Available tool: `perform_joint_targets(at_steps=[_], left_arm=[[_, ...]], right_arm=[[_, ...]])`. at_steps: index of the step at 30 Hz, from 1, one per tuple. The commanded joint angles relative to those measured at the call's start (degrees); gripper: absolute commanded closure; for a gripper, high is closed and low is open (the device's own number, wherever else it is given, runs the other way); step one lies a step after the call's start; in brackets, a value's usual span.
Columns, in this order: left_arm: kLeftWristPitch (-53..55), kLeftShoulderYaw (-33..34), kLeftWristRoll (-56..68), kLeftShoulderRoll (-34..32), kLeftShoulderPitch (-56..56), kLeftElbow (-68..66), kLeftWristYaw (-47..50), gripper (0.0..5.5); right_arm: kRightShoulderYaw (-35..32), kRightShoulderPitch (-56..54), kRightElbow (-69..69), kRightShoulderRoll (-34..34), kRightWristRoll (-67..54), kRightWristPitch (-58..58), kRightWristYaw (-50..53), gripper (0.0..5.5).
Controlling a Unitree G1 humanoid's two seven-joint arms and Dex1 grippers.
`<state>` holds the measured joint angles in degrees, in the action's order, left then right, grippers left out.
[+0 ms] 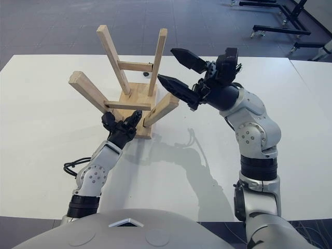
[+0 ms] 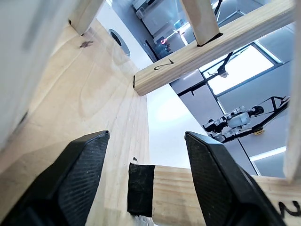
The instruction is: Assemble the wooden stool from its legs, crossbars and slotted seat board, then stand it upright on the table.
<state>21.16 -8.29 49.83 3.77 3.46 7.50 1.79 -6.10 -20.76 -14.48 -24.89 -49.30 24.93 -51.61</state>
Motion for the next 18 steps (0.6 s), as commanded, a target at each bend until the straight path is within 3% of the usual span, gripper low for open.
perform_joint_targets(at_steps=[1, 18], left_arm=[[-1.6, -1.6, 0.3, 9.6, -0.3, -1.2, -0.7, 2.56], [-5.9, -2.8, 3.3, 8.8, -0.9, 0.2, -4.2, 2.56]], right_arm=[[1.4, -1.7, 0.6, 0.1, 2.3, -0.1, 0.1, 1.08], [2.2, -2.3, 3.0, 0.7, 7.1, -1.9, 0.1, 1.08]])
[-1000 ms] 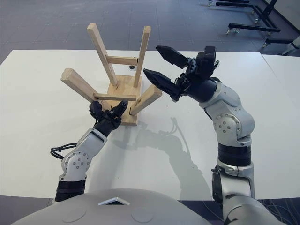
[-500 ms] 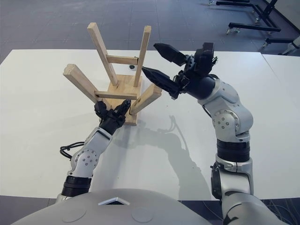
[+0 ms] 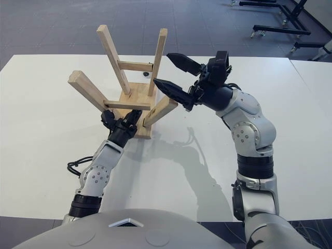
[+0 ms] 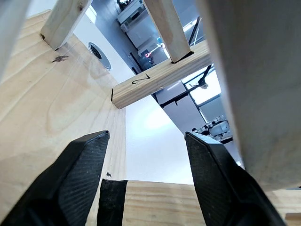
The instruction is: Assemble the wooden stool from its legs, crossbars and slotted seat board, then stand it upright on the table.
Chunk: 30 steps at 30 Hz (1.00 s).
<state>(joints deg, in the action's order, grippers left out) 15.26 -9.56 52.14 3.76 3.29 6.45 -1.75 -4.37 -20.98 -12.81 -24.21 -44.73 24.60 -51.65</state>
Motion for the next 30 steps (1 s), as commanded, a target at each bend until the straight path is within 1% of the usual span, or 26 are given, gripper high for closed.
perform_joint_targets(at_steps=[1, 15, 30], left_arm=[[0.1, -1.7, 1.0, 8.5, -0.8, 1.2, -0.7, 2.56], [0.5, -2.8, 0.0, 6.9, -2.7, 0.4, -1.8, 2.56], [-0.4, -3.1, -3.2, 7.2, -3.5, -1.0, -3.0, 2.56]], right_arm=[[0.6, -2.2, 1.6, 0.1, 3.1, -1.9, 0.3, 1.08], [1.4, -3.5, 3.6, 1.6, 5.8, -4.4, 1.3, 1.08], [1.4, -4.6, 5.7, 1.5, 7.0, -4.8, 1.1, 1.08]])
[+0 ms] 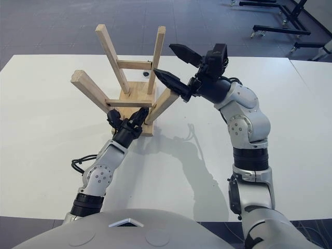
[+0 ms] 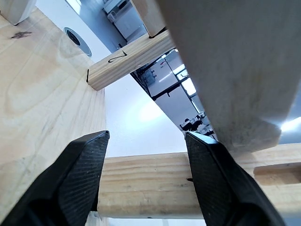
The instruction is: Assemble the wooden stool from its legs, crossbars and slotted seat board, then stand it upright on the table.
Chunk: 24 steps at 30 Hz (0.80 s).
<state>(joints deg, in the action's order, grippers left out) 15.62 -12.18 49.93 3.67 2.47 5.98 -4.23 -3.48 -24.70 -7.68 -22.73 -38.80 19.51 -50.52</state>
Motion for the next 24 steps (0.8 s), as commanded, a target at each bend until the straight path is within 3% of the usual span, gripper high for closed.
perform_joint_targets(at_steps=[1, 11, 24], left_arm=[[-0.9, -0.5, -1.2, 7.3, -2.8, -0.6, -0.7, 2.56], [-5.8, 0.7, -0.4, 8.9, -2.7, 1.5, -4.5, 2.56], [-4.4, 0.3, 1.8, 8.4, -2.5, 0.8, -4.6, 2.56]], right_arm=[[0.6, -1.0, 0.7, 0.0, 1.1, 0.2, 0.0, 1.08], [0.9, -1.4, 1.0, 0.2, 1.4, 0.3, -0.2, 1.08], [1.5, -3.2, 3.3, 0.5, 3.7, -1.4, 0.5, 1.08]])
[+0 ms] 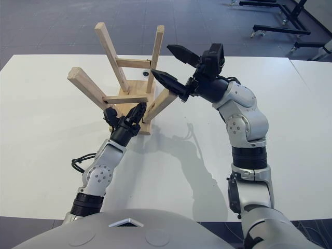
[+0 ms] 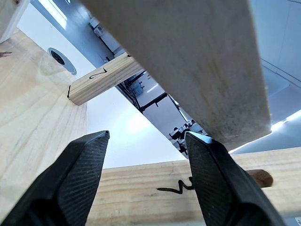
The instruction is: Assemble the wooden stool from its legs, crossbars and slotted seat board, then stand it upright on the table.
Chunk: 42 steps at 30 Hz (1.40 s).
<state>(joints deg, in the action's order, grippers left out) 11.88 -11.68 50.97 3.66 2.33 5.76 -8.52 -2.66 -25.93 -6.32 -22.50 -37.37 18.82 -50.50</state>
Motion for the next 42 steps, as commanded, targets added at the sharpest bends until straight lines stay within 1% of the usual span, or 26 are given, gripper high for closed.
perform_joint_targets(at_steps=[1, 11, 13, 17, 21, 26, 30, 32, 34, 39, 42], left_arm=[[-0.7, -0.2, 0.7, 8.4, -2.4, 1.0, -0.3, 2.56], [-0.5, -0.5, 0.5, 8.4, -2.6, 0.4, 0.2, 2.56], [-0.2, -0.6, -0.1, 7.2, -2.2, 1.7, 0.3, 2.56], [1.6, 1.1, 0.6, 2.3, -0.4, 8.1, 0.0, 2.56], [3.2, 2.3, -6.8, -2.2, 1.0, 6.2, 1.7, 2.56], [4.4, 2.7, -12.2, -1.3, 0.7, 2.0, 2.0, 2.56], [5.8, 2.9, -13.2, -1.2, 2.0, 2.5, 0.6, 2.56], [7.2, 3.2, -13.0, -2.2, 3.1, 4.6, -0.5, 2.56], [8.5, 4.1, -11.9, -4.0, 4.7, 8.4, -2.4, 2.56], [13.2, 10.3, -5.0, -11.4, 7.8, 21.5, -6.4, 2.56], [16.1, 15.2, 1.0, -16.0, 6.3, 28.3, -7.1, 2.56]], right_arm=[[0.8, -2.4, 2.3, 0.6, 2.6, -1.1, 0.7, 1.08], [1.9, -5.7, 4.2, 4.3, 4.8, -3.8, 2.2, 1.08], [1.8, -5.5, 4.1, 4.3, 4.8, -3.6, 2.2, 1.08], [1.3, -4.8, 3.6, 4.1, 5.1, -3.4, 2.8, 1.08], [0.7, -4.3, 3.0, 4.2, 5.2, -3.5, 3.4, 1.08], [0.5, -4.8, 2.5, 4.8, 4.7, -3.5, 3.4, 1.08], [0.0, -4.6, 1.9, 4.5, 4.3, -3.4, 3.4, 1.08], [-1.1, -3.8, 0.9, 4.2, 3.1, -2.9, 3.3, 1.08], [-3.3, -2.8, -1.2, 4.1, -0.6, -1.1, 3.2, 1.08], [-9.6, 1.3, -9.4, 2.4, -15.6, 6.2, 2.4, 1.08], [-10.9, 5.8, -11.7, -1.4, -17.1, 8.5, 0.5, 1.08]])
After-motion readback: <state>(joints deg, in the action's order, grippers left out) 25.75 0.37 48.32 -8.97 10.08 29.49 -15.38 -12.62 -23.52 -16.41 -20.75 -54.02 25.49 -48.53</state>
